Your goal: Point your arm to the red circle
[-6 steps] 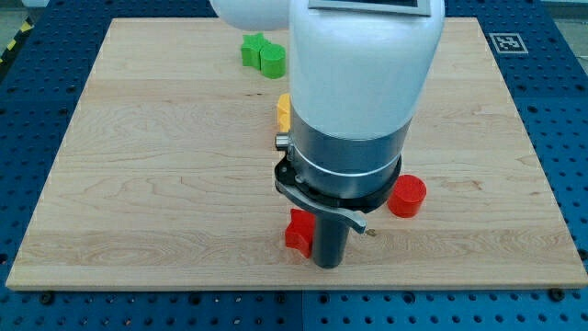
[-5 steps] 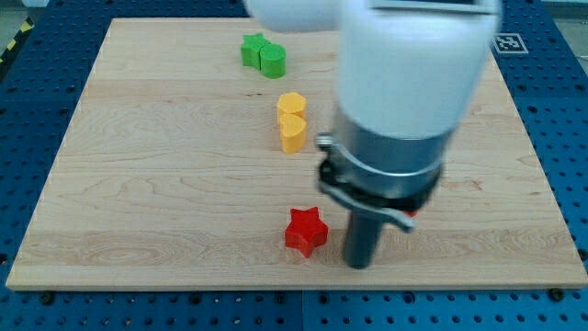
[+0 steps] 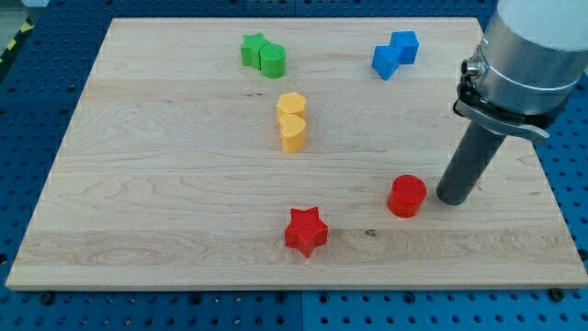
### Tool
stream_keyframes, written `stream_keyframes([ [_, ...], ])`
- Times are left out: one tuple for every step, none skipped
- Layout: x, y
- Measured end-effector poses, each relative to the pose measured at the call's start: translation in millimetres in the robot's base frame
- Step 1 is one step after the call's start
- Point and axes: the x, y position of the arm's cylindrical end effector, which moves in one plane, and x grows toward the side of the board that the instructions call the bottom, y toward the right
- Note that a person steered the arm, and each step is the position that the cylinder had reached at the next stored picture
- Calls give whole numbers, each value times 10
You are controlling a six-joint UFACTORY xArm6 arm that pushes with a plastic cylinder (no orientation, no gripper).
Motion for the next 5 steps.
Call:
stream_keyframes([
  [62,-33],
  [179,-62],
  [165,-92],
  [139,-121],
  [135,-121],
])
